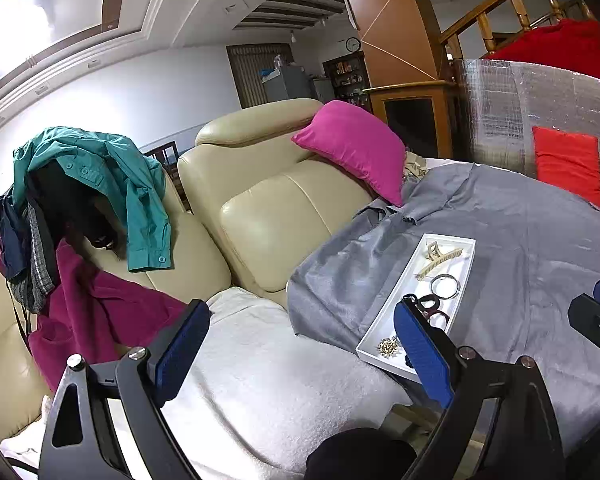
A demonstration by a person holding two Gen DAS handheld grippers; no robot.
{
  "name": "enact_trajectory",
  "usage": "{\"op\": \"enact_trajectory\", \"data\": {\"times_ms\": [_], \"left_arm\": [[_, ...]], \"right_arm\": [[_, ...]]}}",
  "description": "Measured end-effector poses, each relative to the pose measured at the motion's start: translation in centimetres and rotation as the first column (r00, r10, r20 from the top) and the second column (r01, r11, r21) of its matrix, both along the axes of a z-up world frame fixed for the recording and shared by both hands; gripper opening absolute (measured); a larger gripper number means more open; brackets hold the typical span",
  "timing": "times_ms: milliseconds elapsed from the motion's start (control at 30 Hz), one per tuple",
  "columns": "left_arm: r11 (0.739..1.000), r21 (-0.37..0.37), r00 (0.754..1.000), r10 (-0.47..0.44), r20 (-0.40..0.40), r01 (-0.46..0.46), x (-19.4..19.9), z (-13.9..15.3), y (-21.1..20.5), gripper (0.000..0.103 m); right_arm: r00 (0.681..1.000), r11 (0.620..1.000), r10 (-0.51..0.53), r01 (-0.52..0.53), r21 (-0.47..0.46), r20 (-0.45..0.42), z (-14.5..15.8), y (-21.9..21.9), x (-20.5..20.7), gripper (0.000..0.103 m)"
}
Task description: Organize jewelry
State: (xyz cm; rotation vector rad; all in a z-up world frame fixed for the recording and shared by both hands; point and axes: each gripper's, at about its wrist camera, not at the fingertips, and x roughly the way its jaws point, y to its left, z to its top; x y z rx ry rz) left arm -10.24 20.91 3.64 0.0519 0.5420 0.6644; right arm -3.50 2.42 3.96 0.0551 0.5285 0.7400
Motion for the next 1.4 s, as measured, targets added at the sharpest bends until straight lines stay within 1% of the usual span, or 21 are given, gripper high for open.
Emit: {"op": "enact_trajectory", "data": {"times_ms": [200, 533, 800, 900, 1400], "left_arm": [[1.0, 0.004, 1.0, -0.016, -0.014, 0.017, 0.3, -0.3, 0.0, 0.093], [0.999, 0.011, 0.998, -0.044, -0.041, 0.044, 0.7, -0.9, -1.2, 0.093], [0.999, -0.014, 0.996, -0.048, -0.073, 0.047, 1.3, -1.8, -1.0, 0.093], [0.999, -0.018, 0.996, -0.045, -0.076, 0.044, 1.4, -2.1, -0.9, 0.093], [0.999, -0.02, 0.996, -0.046, -0.076, 0.044, 1.5, -2.3, -0.7, 0.093]], "right_arm": [[1.0, 1.0, -0.004, 0.004, 0.002, 0.003, -0.1, 0.3, -0.1, 0.059], [1.0, 1.0, -0.02, 0.02, 0.008, -0.003, -0.2, -0.3, 0.1, 0.059], [0.999, 0.999, -0.04, 0.04, 0.001, -0.031, -1.1, -0.4, 1.0, 0.059], [0.998, 0.999, -0.04, 0.041, 0.005, -0.045, -1.2, -0.5, 1.4, 0.059], [0.999, 1.0, -0.028, 0.028, -0.01, -0.042, -1.5, 0.4, 1.2, 0.059]]}}
